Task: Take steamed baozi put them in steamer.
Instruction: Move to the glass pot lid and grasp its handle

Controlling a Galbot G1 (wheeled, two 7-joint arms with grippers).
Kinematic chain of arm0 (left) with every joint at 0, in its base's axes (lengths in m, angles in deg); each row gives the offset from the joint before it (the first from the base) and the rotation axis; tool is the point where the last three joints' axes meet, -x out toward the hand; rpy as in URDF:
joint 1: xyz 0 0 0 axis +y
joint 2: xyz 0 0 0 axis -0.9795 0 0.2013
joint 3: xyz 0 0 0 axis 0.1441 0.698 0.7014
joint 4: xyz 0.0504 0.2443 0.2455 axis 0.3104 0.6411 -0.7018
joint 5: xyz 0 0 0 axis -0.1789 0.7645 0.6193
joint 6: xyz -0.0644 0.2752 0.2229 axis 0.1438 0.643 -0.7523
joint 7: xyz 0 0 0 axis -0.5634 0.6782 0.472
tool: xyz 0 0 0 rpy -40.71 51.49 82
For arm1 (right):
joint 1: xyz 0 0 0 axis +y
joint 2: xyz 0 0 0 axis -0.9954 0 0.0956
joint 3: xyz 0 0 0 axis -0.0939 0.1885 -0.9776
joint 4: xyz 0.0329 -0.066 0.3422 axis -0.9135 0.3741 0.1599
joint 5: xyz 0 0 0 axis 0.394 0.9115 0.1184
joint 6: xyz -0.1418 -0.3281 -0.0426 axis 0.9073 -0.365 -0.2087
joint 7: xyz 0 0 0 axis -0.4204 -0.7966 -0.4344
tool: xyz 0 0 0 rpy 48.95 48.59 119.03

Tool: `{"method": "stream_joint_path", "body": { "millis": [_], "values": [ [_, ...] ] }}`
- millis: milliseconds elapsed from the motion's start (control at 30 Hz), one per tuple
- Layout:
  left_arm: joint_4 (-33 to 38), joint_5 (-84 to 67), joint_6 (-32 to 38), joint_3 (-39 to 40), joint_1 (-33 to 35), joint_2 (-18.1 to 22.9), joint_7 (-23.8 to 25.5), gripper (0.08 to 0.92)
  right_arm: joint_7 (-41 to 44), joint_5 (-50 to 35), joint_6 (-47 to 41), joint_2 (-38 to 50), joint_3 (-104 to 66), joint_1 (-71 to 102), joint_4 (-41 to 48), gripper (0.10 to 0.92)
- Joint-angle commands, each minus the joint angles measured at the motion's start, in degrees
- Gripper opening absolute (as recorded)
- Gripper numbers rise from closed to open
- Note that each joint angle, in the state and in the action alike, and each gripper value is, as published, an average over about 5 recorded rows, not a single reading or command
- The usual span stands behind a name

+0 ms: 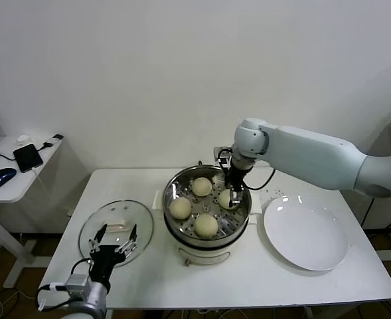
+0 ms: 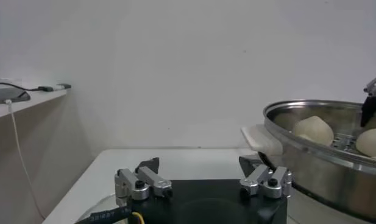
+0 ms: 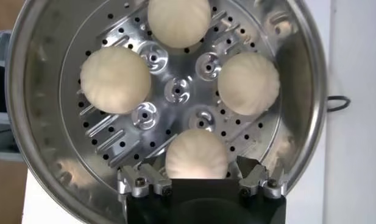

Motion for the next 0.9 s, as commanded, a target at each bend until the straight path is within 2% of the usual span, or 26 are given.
{"method": "stream_joint_path", "body": {
  "millis": [33, 133, 233, 367, 467, 667, 767, 900],
  "values": [
    [0.7, 0.3, -0.2, 0.4, 0.3, 0.4, 0.1, 0.823, -0.8, 0.0, -0.1, 6.1, -6.3, 0.1, -4.9, 0.822],
    [1.1, 0.4, -0.2, 0.4, 0.7, 0.5, 0.1, 0.823, -3.0, -1.4, -0.3, 11.3, -11.5, 1.3, -9.6, 0.823],
    [1.6, -1.0, 0.3, 0.0, 1.1, 0.6, 0.1, 0.823, -8.8, -5.0, -0.3, 18.1, -21.6, 6.6, -15.6, 0.823],
    [2.0, -6.2, 1.3, -0.5, 1.4, 0.6, -0.5, 0.823, -17.3, -10.5, 4.0, 27.4, -38.8, 20.8, -22.4, 0.823],
    [1.8, -8.8, 2.4, -0.4, 1.3, 0.5, -1.5, 0.823, -24.2, -13.2, 9.4, 31.0, -52.7, 35.5, -25.1, 0.823],
    [1.0, -10.7, 4.2, 0.9, 1.1, 0.8, -4.7, 0.823, -35.2, -15.9, 18.9, 24.1, -88.5, 68.3, -27.7, 0.823],
    [0.4, -10.7, 5.0, 1.2, 1.1, 0.8, -5.3, 0.823, -39.9, -16.2, 23.9, 16.9, -99.9, 79.1, -28.5, 0.823],
    [-0.1, -10.6, 6.6, 1.3, 0.9, 0.6, -4.9, 0.823, -44.5, -15.9, 32.0, 8.3, -107.2, 89.5, -29.0, 0.823]
  ]
}}
